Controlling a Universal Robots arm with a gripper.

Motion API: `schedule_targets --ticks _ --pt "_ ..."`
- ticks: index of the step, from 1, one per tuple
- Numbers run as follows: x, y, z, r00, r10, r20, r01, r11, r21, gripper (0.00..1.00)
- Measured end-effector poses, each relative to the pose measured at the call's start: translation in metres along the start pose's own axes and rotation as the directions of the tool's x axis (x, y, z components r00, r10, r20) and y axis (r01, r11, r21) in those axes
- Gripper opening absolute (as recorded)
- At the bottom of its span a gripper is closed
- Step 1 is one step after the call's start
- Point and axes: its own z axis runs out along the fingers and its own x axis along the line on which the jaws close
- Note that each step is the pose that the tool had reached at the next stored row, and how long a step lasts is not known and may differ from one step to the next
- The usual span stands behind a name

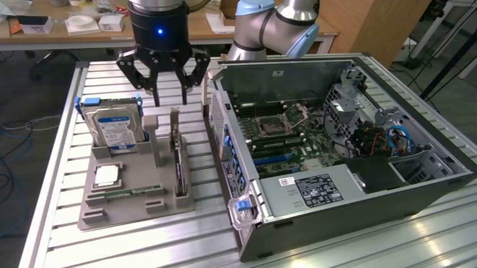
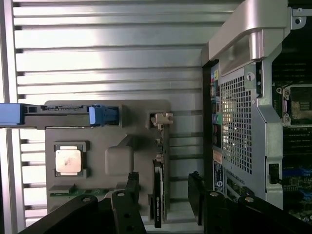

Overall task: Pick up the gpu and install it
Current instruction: 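Pick up the gpu and move the gpu toward the slot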

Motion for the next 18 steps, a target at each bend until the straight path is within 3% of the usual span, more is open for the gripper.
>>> schedule_targets --ticks 18 --pt "-0.0003 -0.0073 0.0058 1.0000 0.000 0.0000 0.000 1.0000 0.0000 0.53"
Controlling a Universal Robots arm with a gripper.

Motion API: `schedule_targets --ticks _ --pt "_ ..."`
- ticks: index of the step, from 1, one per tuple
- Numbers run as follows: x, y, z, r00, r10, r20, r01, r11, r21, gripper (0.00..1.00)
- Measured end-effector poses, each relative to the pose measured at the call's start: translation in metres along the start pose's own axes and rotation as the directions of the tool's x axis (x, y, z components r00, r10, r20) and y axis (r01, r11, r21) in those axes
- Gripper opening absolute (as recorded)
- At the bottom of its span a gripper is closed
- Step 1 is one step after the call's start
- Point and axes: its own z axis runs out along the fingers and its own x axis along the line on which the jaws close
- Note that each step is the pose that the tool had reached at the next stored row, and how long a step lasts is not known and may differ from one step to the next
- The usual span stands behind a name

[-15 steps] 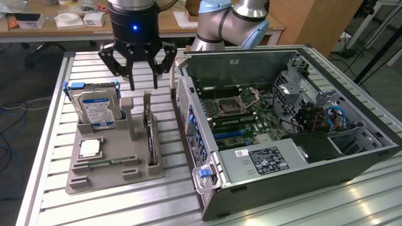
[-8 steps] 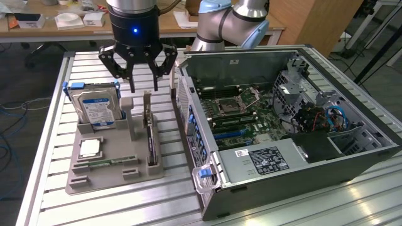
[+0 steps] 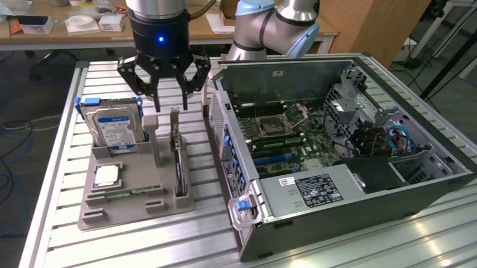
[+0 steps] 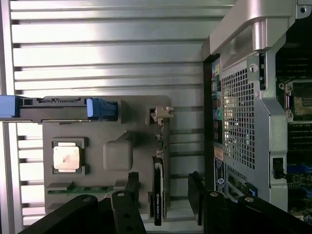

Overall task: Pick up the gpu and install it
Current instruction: 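Pick up the gpu and move the gpu toward the slot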

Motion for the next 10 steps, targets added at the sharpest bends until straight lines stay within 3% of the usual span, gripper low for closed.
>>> schedule_targets --ticks 10 --pt "-0.0001 -0.0016 0.0021 1.0000 0.000 0.0000 0.000 1.0000 0.0000 0.53"
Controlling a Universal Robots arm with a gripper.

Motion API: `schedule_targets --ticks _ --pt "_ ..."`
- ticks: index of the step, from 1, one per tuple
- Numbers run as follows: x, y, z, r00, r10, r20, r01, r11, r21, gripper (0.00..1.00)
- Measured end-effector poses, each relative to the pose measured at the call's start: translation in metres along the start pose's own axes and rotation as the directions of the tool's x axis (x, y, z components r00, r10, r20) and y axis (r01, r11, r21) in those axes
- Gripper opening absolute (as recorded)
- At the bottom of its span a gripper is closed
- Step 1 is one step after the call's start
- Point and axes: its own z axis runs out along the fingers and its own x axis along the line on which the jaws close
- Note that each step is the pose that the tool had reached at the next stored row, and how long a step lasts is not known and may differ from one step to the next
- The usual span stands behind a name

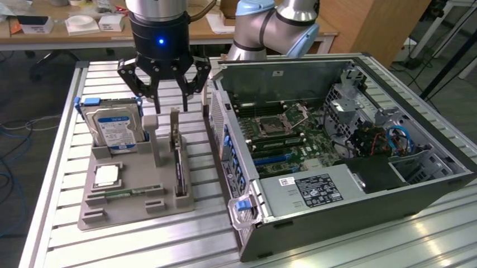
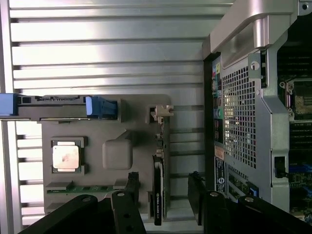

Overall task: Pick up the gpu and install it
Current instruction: 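Pick up the gpu and move the gpu toward the slot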

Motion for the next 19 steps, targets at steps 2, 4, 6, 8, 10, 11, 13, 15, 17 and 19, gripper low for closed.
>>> schedule_targets --ticks 2,4,6,8,10,11,13,15,17,19 --pt "0.0000 0.0000 0.0000 1.0000 0.000 0.0000 0.000 1.0000 0.0000 0.53" --pt "0.0000 0.0000 0.0000 1.0000 0.000 0.0000 0.000 1.0000 0.0000 0.53" --pt "0.0000 0.0000 0.0000 1.0000 0.000 0.0000 0.000 1.0000 0.0000 0.53" --pt "0.0000 0.0000 0.0000 1.0000 0.000 0.0000 0.000 1.0000 0.0000 0.53" --pt "0.0000 0.0000 0.0000 1.0000 0.000 0.0000 0.000 1.0000 0.0000 0.53" --pt "0.0000 0.0000 0.0000 1.0000 0.000 -0.0001 0.000 1.0000 0.0001 0.53" --pt "0.0000 0.0000 0.0000 1.0000 0.000 0.0000 0.000 1.0000 0.0000 0.53" --pt "0.0000 0.0000 0.0000 1.0000 0.000 0.0000 0.000 1.0000 0.0000 0.53" --pt "0.0000 0.0000 0.0005 1.0000 0.000 0.0000 0.000 1.0000 -0.0001 0.53" --pt "0.0000 0.0000 0.0011 1.0000 0.000 0.0001 0.000 1.0000 -0.0001 0.53"
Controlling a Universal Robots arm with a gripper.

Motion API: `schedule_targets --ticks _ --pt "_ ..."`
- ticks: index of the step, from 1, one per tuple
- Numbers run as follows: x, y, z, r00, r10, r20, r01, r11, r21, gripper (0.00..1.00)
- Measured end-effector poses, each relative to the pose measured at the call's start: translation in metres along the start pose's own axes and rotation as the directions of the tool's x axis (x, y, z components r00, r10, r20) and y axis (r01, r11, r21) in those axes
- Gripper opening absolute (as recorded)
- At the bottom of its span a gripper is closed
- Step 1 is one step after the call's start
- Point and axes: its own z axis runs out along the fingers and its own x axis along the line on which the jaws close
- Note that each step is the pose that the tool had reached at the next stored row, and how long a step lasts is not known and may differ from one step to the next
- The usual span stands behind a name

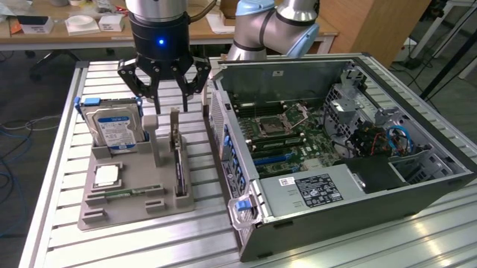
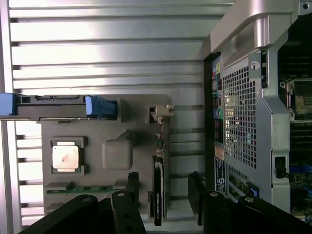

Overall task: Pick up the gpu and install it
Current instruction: 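Pick up the gpu and move the gpu toward the slot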

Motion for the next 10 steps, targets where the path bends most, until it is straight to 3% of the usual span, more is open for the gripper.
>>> schedule_targets --ticks 10 --pt "0.0001 -0.0009 0.0044 1.0000 0.000 -0.0001 0.000 1.0000 0.0002 0.53"
